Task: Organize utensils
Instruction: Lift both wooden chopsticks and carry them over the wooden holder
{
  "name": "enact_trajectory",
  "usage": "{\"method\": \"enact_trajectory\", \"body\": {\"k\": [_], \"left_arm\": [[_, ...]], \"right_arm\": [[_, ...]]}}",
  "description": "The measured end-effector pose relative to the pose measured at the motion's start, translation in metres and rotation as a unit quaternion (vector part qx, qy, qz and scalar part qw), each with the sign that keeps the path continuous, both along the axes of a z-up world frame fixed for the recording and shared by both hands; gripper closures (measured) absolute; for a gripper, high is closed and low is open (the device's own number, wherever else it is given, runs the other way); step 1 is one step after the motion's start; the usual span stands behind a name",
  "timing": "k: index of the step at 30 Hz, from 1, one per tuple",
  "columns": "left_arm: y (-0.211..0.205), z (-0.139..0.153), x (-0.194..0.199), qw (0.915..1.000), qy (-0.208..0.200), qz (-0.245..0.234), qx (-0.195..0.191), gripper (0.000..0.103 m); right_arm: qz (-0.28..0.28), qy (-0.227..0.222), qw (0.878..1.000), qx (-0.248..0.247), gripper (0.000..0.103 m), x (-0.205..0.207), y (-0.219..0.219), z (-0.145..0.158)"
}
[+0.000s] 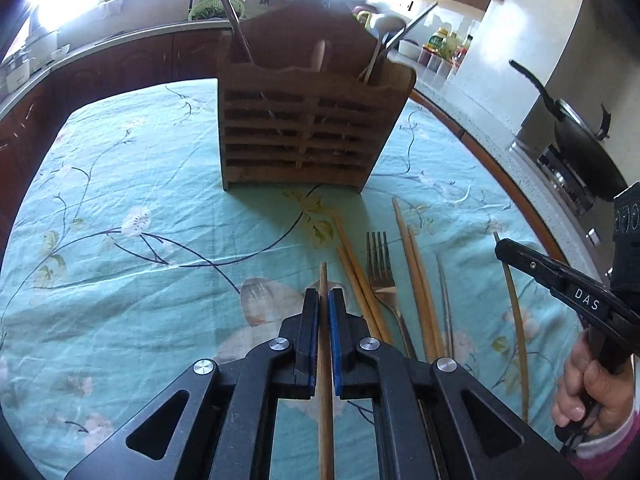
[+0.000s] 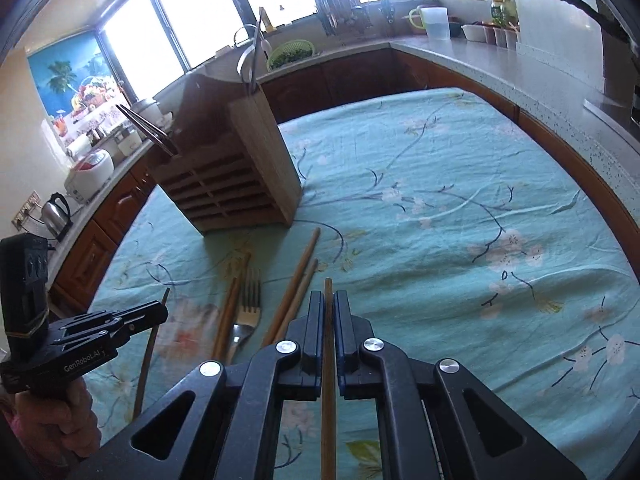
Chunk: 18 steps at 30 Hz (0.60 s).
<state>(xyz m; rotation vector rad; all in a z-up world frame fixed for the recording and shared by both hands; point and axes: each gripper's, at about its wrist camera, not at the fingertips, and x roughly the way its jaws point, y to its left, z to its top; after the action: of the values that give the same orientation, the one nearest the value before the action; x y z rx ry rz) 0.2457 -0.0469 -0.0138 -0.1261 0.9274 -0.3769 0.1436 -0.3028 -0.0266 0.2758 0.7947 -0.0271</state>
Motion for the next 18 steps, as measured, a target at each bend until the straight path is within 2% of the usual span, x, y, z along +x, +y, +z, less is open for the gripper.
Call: {"method": "enact_trajectory", "body": {"k": [5, 12, 18], "left_arm": [[0.030, 0.041, -0.030, 0.9976, -0.037, 0.001, -0.058, 0.100], [0.060, 0.079, -0.065, 0.9932, -0.088, 0.006, -0.076, 0.100], [0.082, 0.103, -0.089, 0.9887, -0.122, 0.013, -0.087, 0.100]], "right_arm": [[0.009, -0.055, 0.998, 0.013, 0.098, -0.019, 0.007, 0.044], [0.017, -0.120, 0.993, 0.007, 0.098, -0.036, 0.016, 0.094], [0.018, -0.155, 0.988, -0.002, 0.098, -0.039, 0.018, 0.121]]}}
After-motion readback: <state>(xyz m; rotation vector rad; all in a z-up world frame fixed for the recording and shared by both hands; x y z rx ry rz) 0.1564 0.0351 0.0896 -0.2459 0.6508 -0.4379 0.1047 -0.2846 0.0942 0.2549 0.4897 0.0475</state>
